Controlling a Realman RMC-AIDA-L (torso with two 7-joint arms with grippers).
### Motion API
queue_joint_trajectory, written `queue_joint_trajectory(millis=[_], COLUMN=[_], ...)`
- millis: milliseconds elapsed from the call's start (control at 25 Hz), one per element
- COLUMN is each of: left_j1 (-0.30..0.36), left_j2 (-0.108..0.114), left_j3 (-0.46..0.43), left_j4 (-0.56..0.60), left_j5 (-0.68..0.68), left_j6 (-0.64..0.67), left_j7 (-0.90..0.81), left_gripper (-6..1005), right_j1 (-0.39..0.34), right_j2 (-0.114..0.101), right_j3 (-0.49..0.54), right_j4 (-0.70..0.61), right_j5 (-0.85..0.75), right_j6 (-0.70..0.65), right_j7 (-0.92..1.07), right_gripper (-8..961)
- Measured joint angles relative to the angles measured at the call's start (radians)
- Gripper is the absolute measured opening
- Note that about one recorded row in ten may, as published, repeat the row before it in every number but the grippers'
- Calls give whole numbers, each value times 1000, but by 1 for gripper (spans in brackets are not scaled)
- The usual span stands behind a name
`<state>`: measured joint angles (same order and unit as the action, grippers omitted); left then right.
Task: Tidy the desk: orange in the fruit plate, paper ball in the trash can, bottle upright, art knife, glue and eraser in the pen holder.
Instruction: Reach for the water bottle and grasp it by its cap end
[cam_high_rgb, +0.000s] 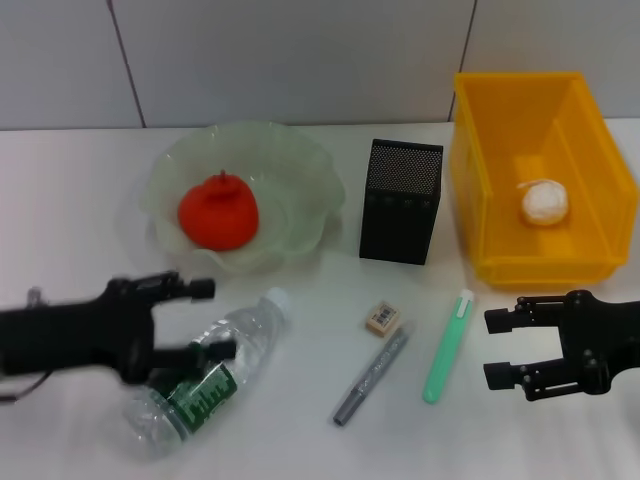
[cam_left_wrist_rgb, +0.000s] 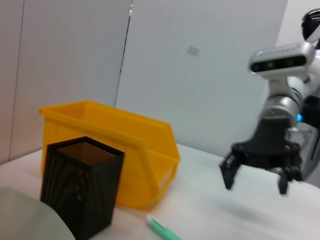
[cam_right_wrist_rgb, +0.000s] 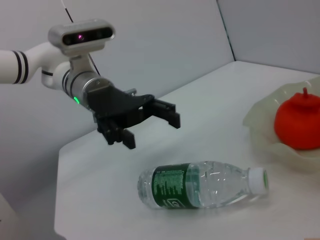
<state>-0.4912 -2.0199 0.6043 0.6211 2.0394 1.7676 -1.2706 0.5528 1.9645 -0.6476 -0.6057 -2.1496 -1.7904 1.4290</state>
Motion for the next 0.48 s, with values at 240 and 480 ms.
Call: queue_joint_trajectory(millis=[240,480], left_j1=[-134,-272], left_j2=[-42,-44], left_j3=[58,205], left_j4=[138,290], left_j5=[30,181], left_j6=[-85,-150], left_j7=[-292,-689], left_gripper=[860,859], right_j1=[-13,-13], right_j2=[11,9], right_j3=[8,12], right_j4=[-3,-3], right_j5=[5,5], right_j6=[11,13], right_j7=[-39,-40], right_gripper=[804,805])
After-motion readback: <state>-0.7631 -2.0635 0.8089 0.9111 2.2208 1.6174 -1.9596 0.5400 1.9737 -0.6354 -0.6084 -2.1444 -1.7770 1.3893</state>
